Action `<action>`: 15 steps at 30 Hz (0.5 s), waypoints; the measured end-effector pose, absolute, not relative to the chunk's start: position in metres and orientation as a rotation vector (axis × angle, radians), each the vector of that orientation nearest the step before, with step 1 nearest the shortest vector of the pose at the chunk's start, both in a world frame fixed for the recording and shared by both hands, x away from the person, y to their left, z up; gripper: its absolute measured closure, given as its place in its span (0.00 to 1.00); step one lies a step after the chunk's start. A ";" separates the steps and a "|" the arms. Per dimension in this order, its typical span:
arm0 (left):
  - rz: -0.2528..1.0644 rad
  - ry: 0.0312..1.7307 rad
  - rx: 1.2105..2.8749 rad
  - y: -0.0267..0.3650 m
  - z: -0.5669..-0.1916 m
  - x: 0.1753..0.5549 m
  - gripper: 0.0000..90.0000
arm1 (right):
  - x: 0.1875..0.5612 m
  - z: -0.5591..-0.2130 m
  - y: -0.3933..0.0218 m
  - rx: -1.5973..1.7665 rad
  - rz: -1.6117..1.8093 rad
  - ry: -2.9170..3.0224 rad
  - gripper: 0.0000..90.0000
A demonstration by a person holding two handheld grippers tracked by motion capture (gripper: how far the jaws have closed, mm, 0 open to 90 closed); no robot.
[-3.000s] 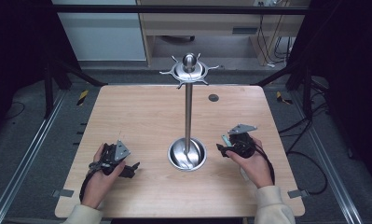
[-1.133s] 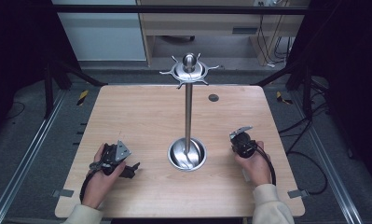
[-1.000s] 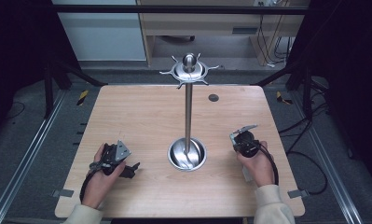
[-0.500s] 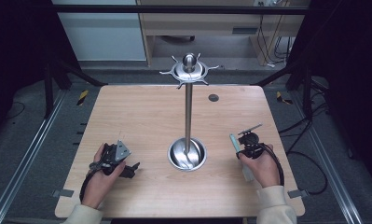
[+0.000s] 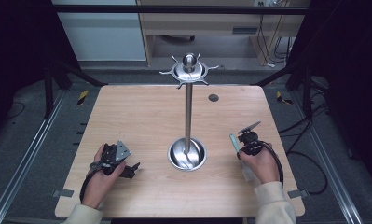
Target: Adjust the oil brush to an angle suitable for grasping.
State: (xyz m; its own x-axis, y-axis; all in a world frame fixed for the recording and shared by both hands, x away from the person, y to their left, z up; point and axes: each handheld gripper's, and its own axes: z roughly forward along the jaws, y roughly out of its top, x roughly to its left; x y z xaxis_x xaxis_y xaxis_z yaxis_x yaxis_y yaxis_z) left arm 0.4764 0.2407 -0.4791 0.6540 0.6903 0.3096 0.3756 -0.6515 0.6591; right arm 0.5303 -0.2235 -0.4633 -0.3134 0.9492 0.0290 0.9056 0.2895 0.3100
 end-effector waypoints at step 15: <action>0.747 0.823 2.323 0.240 -0.480 0.476 0.03 | 0.536 -0.468 -0.224 1.773 0.387 2.400 0.88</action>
State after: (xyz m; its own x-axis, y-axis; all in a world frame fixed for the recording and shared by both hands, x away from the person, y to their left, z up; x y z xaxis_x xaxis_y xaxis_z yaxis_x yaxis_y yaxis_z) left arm 0.4761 0.2396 -0.4801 0.6565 0.6873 0.3109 0.3757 -0.6553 0.6553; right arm 0.5365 -0.2243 -0.4677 -0.2997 0.9530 0.0452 0.9188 0.2756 0.2826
